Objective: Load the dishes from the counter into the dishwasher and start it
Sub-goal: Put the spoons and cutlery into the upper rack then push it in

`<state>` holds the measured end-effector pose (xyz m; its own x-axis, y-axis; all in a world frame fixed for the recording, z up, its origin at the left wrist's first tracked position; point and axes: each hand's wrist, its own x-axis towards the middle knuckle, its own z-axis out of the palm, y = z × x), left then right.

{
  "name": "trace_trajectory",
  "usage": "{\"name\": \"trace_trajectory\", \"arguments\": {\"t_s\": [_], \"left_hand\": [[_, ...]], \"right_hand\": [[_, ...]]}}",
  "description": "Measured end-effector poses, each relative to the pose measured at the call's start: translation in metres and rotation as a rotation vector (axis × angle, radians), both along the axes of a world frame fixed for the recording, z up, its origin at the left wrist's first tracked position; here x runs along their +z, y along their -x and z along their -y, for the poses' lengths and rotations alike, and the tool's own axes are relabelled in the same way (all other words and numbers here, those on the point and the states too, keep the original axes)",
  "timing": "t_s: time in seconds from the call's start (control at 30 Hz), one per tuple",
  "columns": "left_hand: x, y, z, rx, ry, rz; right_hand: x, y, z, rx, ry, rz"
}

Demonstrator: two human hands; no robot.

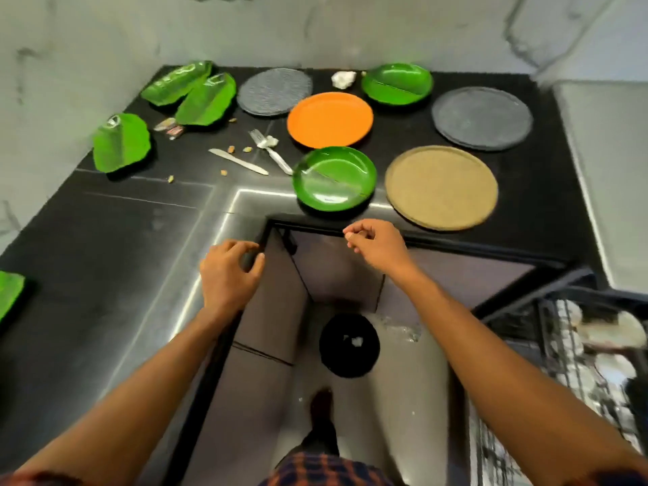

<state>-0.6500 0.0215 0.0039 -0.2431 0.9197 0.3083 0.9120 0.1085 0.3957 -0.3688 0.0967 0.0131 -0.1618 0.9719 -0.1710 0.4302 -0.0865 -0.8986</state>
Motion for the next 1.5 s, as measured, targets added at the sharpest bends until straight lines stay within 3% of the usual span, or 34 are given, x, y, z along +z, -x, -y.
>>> {"name": "trace_trajectory", "arguments": {"t_s": [0.1, 0.23, 0.47, 0.7, 1.03, 1.23, 1.4, 1.5], "left_hand": [[-0.005, 0.046, -0.035, 0.093, 0.011, -0.006], [-0.013, 0.09, -0.08, 0.183, 0.165, -0.008], [-0.029, 0.126, -0.12, 0.349, 0.338, 0.078], [-0.035, 0.123, -0.127, 0.367, 0.367, 0.014], [-0.036, 0.124, -0.128, 0.375, 0.403, 0.005], [-0.035, 0.125, -0.128, 0.371, 0.413, -0.002], [-0.036, 0.126, -0.127, 0.36, 0.405, 0.005], [-0.036, 0.126, -0.126, 0.359, 0.405, 0.013]], "right_hand": [[0.011, 0.07, -0.038, 0.067, -0.065, 0.088], [0.022, 0.154, -0.087, 0.167, -0.183, 0.196], [0.02, 0.251, -0.166, 0.274, -0.266, 0.437], [0.007, 0.28, -0.22, 0.269, -0.245, 0.663], [0.014, 0.301, -0.254, 0.222, 0.051, 0.696], [0.024, 0.307, -0.254, 0.397, 0.017, 0.845], [0.028, 0.31, -0.251, 0.468, -0.025, 0.879], [0.029, 0.306, -0.243, 0.439, -0.012, 0.8]]}}
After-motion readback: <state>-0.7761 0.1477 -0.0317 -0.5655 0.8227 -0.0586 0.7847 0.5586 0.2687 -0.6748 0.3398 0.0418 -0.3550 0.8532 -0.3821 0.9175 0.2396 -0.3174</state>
